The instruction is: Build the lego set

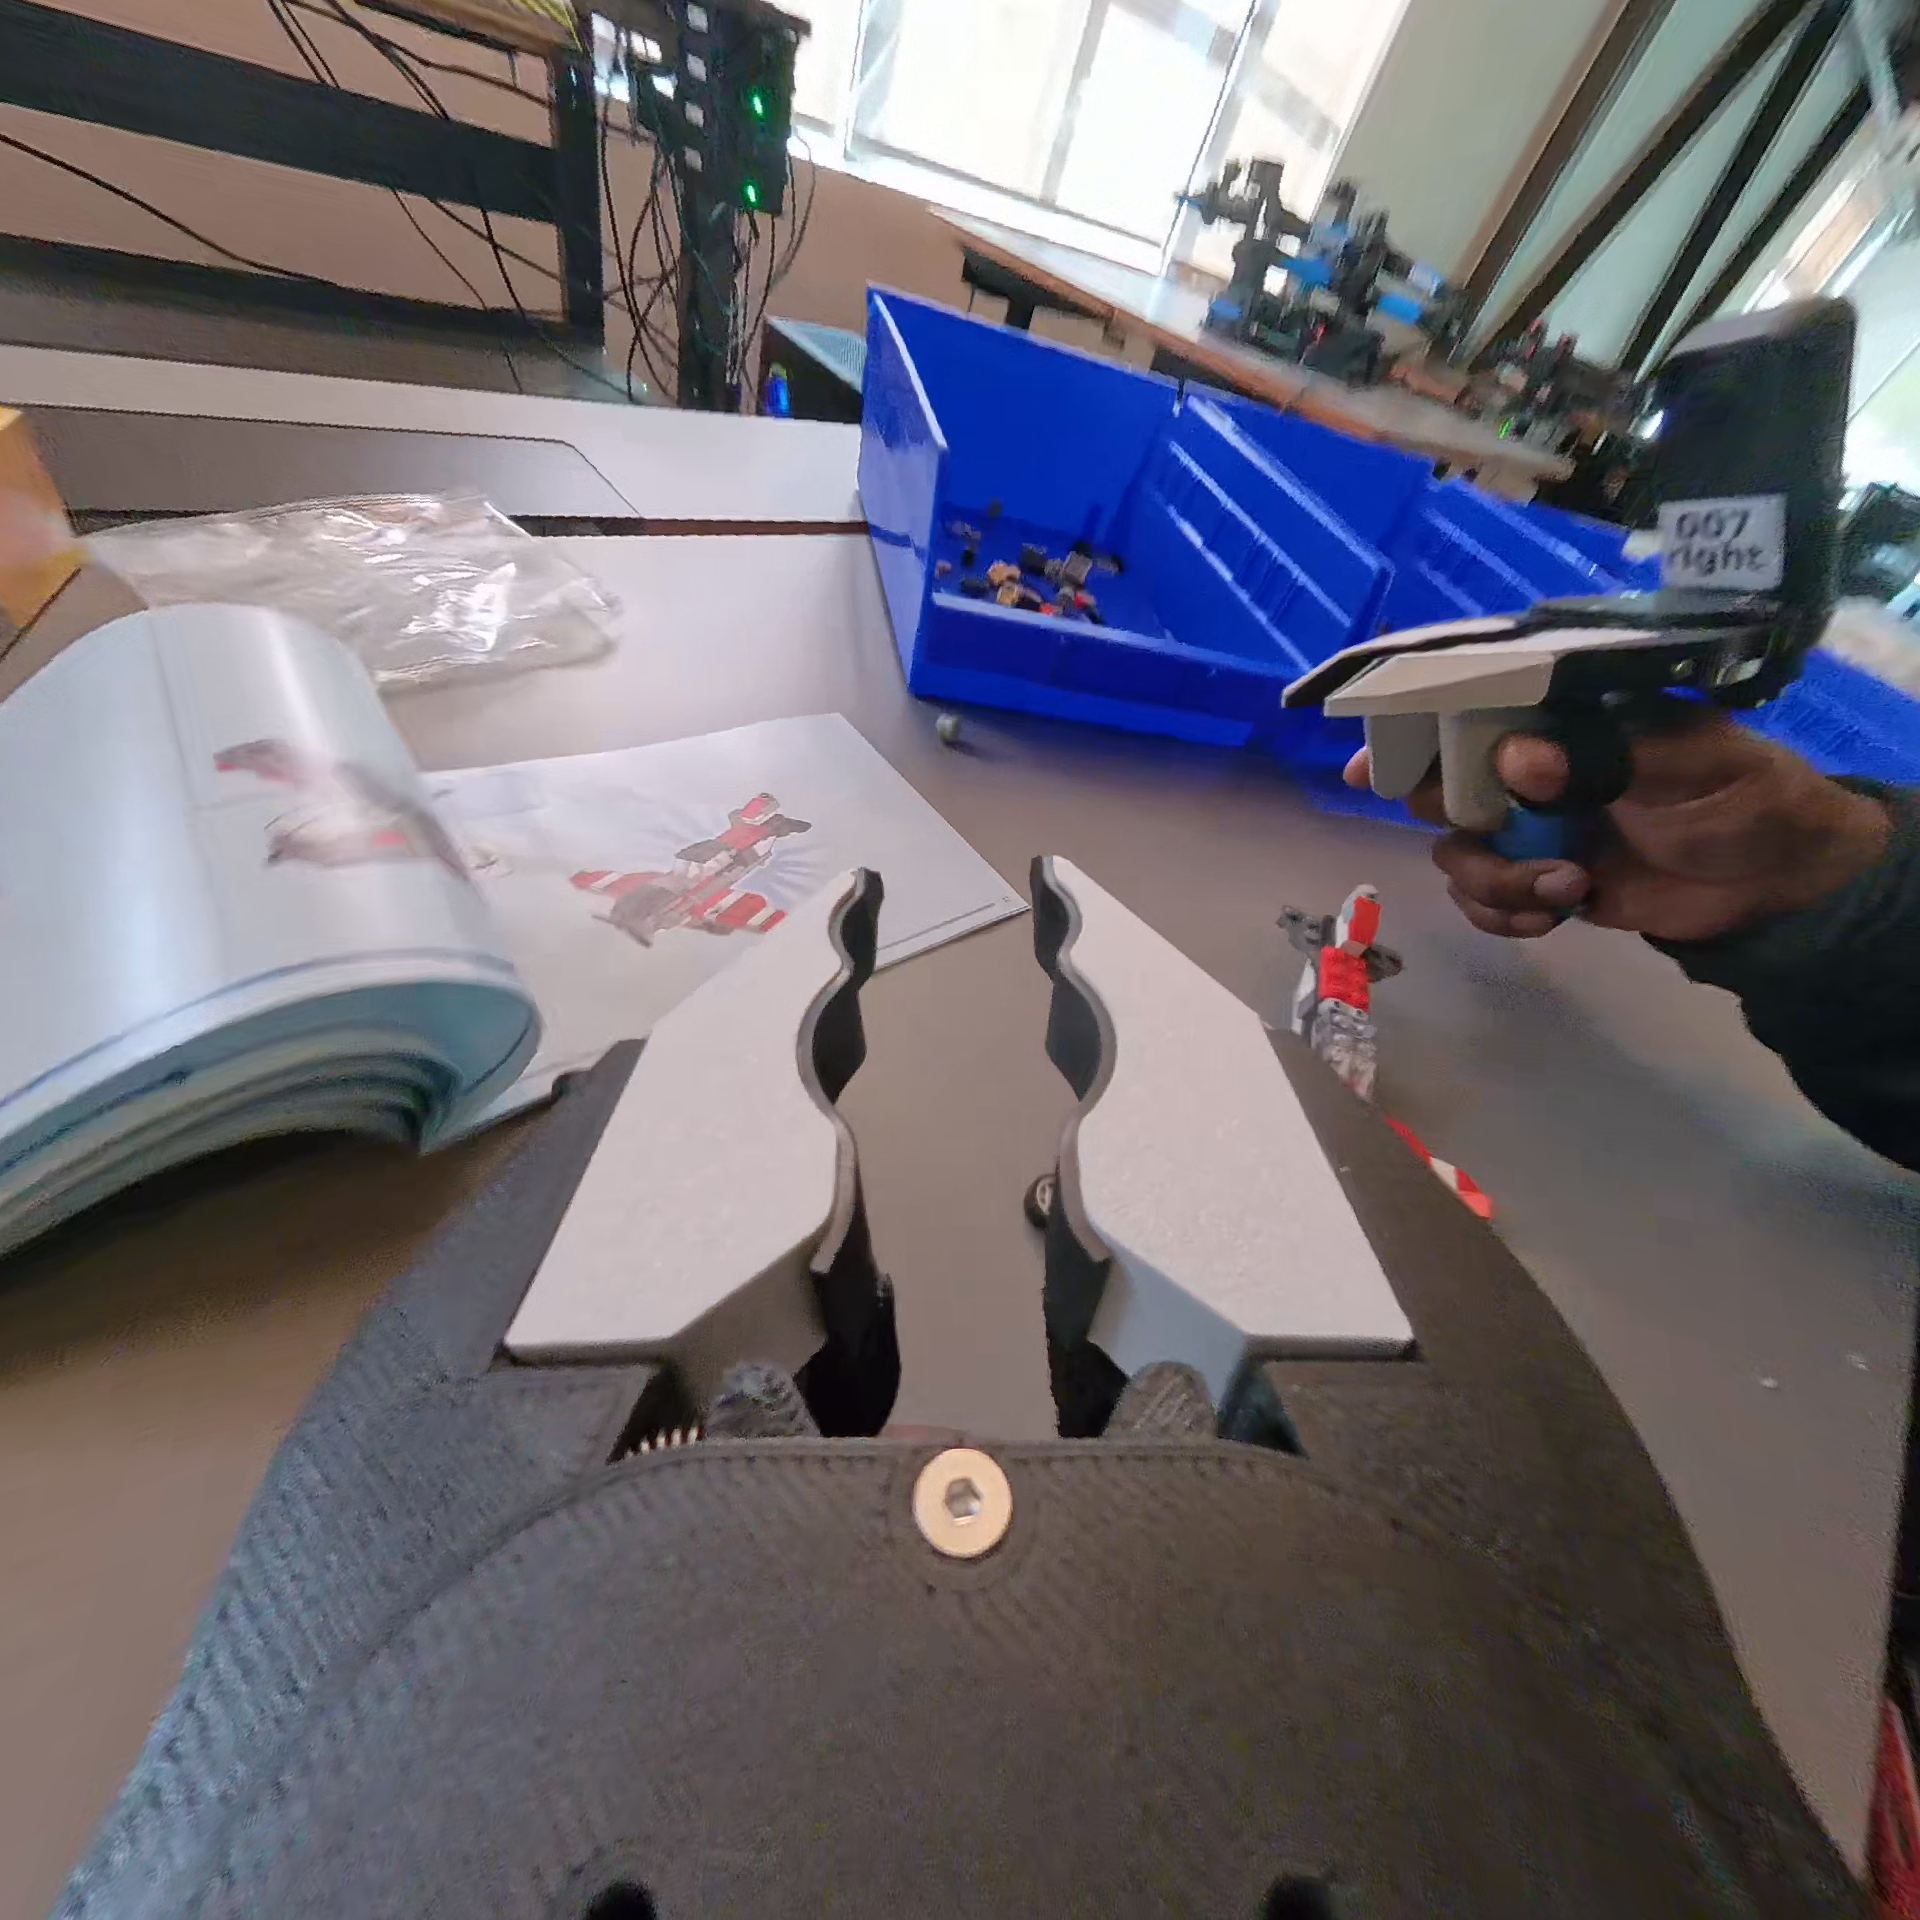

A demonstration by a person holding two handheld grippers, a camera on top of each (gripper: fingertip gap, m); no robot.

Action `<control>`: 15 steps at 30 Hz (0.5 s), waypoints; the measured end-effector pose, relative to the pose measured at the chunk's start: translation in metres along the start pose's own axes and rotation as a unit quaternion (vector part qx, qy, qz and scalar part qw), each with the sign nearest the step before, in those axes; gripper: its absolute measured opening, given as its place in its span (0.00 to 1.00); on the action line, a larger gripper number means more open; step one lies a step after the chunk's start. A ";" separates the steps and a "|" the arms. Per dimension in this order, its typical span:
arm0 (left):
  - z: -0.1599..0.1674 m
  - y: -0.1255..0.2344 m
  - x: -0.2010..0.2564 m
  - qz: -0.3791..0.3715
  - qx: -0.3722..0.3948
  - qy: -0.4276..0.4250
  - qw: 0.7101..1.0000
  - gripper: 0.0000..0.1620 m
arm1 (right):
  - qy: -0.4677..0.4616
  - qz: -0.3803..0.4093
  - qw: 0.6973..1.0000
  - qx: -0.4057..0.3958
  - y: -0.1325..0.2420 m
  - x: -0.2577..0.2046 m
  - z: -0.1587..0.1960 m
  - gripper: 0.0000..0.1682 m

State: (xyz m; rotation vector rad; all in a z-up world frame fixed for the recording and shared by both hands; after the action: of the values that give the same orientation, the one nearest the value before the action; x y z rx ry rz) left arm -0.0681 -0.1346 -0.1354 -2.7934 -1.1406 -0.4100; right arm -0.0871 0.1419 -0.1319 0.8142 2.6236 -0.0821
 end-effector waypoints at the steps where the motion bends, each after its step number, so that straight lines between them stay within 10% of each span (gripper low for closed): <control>1: 0.000 -0.010 0.003 -0.001 -0.014 -0.012 1.000 0.19 | 0.005 0.012 1.000 -0.003 0.000 0.005 0.002 0.10; 15: 0.035 -0.192 0.006 0.030 -0.272 -0.126 0.954 0.21 | -0.030 0.013 0.999 0.006 0.008 0.022 0.014 0.10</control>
State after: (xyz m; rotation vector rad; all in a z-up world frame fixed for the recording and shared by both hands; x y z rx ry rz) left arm -0.1914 0.0134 -0.1696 -3.4362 -1.1208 -0.4248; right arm -0.0943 0.1578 -0.1529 0.8376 2.5571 -0.1143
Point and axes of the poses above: each gripper's, where its closed fingertips meet, y back along the fingers, z out of its underside, x = y × z across the jaws, the point moved 7 cm from there along y, back along the fingers, and after that the axes turned 12 degrees about x, right-handed, at the moved point
